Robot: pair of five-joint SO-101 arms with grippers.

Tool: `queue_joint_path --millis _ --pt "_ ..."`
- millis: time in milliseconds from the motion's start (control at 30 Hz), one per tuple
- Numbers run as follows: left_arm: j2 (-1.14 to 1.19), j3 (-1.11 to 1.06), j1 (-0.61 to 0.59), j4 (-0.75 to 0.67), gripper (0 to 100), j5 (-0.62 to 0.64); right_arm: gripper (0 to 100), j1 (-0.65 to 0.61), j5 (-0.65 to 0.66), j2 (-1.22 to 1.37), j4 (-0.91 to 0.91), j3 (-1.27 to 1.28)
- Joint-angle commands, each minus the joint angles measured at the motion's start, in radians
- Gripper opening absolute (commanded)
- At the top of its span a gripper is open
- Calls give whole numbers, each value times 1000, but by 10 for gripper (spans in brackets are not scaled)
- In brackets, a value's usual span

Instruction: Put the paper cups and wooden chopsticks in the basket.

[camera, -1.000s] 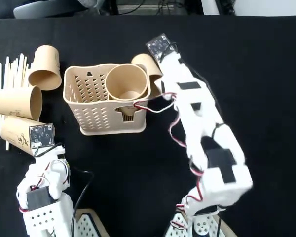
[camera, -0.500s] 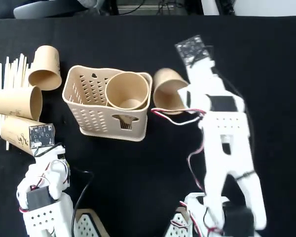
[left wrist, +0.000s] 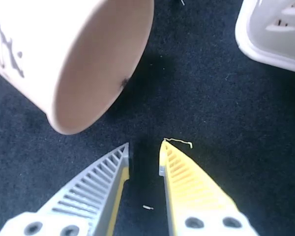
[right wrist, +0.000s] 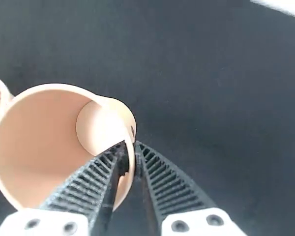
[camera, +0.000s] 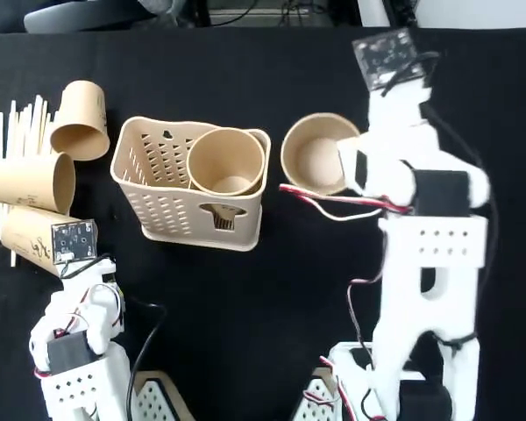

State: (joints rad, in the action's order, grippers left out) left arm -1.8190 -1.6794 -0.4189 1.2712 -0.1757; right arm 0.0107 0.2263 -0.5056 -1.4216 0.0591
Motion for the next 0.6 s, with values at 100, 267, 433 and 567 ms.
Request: queue_joint_path --millis 100,267,433,567 --pt "-6 -19 -1 3 109 -6 12 -52 -34 67 -270 -526" --pt "-6 -19 -1 3 109 -6 11 -157 -71 108 -344 -788" --pt "-6 -19 -1 3 109 -6 11 -311 -98 111 -344 -803" --pt "-6 -19 -1 3 109 -6 11 -377 -123 114 -344 -799"
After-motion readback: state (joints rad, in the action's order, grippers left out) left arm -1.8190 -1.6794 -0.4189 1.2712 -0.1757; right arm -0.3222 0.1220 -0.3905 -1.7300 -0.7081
